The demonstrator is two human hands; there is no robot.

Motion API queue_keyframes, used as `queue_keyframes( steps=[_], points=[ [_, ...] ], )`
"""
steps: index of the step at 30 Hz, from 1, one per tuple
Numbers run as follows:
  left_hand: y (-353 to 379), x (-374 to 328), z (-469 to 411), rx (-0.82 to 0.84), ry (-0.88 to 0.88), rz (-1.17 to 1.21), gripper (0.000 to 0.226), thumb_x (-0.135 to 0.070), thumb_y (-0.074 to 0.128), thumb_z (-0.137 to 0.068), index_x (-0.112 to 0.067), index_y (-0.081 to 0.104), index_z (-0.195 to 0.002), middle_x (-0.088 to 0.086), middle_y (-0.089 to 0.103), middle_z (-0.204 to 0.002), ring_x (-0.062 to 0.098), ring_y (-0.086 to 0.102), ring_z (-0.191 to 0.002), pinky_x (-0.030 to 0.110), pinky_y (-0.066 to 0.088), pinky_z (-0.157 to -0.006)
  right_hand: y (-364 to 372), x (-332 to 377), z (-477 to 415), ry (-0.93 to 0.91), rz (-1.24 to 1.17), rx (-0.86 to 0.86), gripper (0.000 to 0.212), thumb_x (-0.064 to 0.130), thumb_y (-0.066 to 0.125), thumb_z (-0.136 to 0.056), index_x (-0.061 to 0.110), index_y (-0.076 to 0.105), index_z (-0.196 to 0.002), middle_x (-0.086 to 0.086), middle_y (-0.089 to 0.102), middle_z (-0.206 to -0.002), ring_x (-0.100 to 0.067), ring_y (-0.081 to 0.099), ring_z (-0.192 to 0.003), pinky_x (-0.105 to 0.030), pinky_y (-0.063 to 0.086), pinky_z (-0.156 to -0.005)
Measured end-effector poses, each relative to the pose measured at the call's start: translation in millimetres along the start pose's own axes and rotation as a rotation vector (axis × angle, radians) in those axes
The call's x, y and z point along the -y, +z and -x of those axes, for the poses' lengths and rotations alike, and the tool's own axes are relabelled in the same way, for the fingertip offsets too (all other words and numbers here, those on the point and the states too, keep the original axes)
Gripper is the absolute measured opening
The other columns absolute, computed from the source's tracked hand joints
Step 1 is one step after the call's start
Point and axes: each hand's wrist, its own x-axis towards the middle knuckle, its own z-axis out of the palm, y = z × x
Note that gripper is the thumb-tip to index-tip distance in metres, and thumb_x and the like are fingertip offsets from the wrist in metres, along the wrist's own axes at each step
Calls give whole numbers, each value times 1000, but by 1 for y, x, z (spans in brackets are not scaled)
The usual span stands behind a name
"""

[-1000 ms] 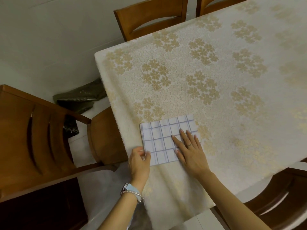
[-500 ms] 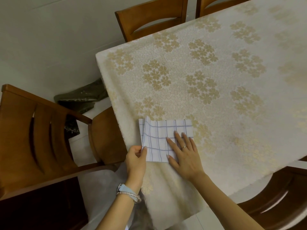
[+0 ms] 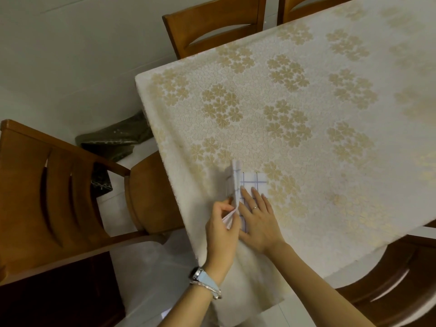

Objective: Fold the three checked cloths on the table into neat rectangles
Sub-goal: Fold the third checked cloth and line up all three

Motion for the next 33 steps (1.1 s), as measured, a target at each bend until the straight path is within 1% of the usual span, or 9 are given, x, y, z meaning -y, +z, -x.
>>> queue_keyframes(
  steps=[4,8,11,13,16,20,23,28,33],
  points=[
    [18,-8,12,35,6,20,27,-3,60,-93,-28,57,-104,-17,66,-99,-1,65,-92,10,50,-71,-2,1,-1,-12,2,13,66,55,33,-93,18,43,-146,-12,36,-156,-35,19,-149,-48,14,-118],
    [27,-3,18,101,47,-77,51,2,52,-95,-46,50,-113,-9,64,-118,0,61,-106,10,49,-83,-8,-11,-4,28,-418,-85,46,41,44,-99,16,54,-136,-6,47,-147,-25,36,-140,-42,30,-116],
    [31,10,16,153,124,-172,62,6,43,-97,-47,41,-129,-8,49,-144,2,45,-133,10,38,-104,-25,-17,4,321,-685,-337,24,17,52,-100,20,67,-117,1,61,-127,-17,51,-124,-19,36,-107],
    [33,21,14,182,217,-305,65,8,43,-96,-39,36,-140,-7,38,-154,4,29,-145,19,29,-116,-43,-17,8,551,-978,-356,25,21,46,-103,19,71,-106,0,71,-105,-19,66,-102,-27,52,-92],
    [37,43,11,214,336,-576,71,8,54,-90,-30,37,-147,-2,29,-159,13,16,-149,40,25,-121,-63,-21,8,745,-1294,-205,43,41,45,-101,8,73,-103,-12,75,-89,-24,74,-83,-35,61,-75],
    [34,67,8,209,353,-802,70,11,69,-77,-23,52,-136,11,34,-156,33,29,-146,46,41,-111,-63,-28,12,778,-1204,-78,34,33,64,-93,0,71,-90,-14,71,-82,-27,70,-78,-36,62,-69],
    [27,68,9,179,356,-812,49,1,71,-81,-17,60,-125,14,41,-150,32,39,-140,37,45,-107,-53,-33,17,770,-1124,-71,17,19,67,-90,4,71,-83,-5,69,-78,-20,66,-75,-28,59,-65],
    [19,64,9,127,325,-715,23,-1,74,-80,-12,61,-97,9,52,-130,23,57,-114,34,58,-81,-52,-29,22,769,-1048,-57,25,15,66,-89,15,68,-65,4,64,-64,-6,55,-57,-14,44,-55],
    [9,70,10,88,388,-728,21,0,75,-78,-12,60,-85,4,57,-109,19,57,-102,30,55,-82,-53,-26,27,740,-862,-30,24,14,69,-85,14,68,-61,8,63,-58,-2,56,-55,-12,43,-57]
  ],
)
